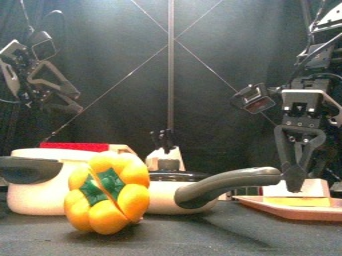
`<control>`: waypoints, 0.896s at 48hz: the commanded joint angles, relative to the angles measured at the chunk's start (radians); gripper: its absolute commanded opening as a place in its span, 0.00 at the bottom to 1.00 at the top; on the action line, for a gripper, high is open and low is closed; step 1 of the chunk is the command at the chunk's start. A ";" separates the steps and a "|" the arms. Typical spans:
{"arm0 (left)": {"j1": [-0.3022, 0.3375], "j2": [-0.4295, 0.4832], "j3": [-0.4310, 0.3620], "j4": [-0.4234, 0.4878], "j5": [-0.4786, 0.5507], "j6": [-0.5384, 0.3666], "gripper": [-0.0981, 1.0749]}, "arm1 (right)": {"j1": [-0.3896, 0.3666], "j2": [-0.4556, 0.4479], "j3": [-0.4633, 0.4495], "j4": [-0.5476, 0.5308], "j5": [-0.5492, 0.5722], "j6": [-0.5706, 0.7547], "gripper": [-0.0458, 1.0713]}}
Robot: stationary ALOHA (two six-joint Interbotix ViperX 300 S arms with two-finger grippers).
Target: Grab egg sushi
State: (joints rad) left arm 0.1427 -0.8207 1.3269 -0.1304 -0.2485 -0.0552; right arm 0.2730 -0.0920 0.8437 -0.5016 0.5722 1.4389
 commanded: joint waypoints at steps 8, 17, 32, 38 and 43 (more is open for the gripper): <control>0.000 0.003 -0.009 -0.008 -0.011 0.000 0.82 | 0.011 -0.015 -0.018 0.003 -0.002 0.003 0.75; 0.000 0.002 -0.006 -0.008 -0.011 0.000 0.82 | 0.011 -0.023 -0.021 0.002 0.009 0.003 0.63; 0.000 0.003 -0.006 -0.008 -0.009 0.000 0.82 | 0.005 -0.112 -0.071 -0.043 0.011 0.002 0.61; 0.000 0.002 -0.006 -0.008 -0.008 0.003 0.82 | -0.003 -0.135 -0.100 -0.092 0.006 0.002 0.61; 0.000 -0.008 -0.005 -0.008 -0.008 0.008 0.82 | -0.031 -0.135 -0.133 -0.149 -0.006 0.002 0.61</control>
State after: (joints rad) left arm 0.1442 -0.8207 1.3315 -0.1381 -0.2485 -0.0522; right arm 0.2592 -0.1979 0.7547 -0.6105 0.5783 1.4404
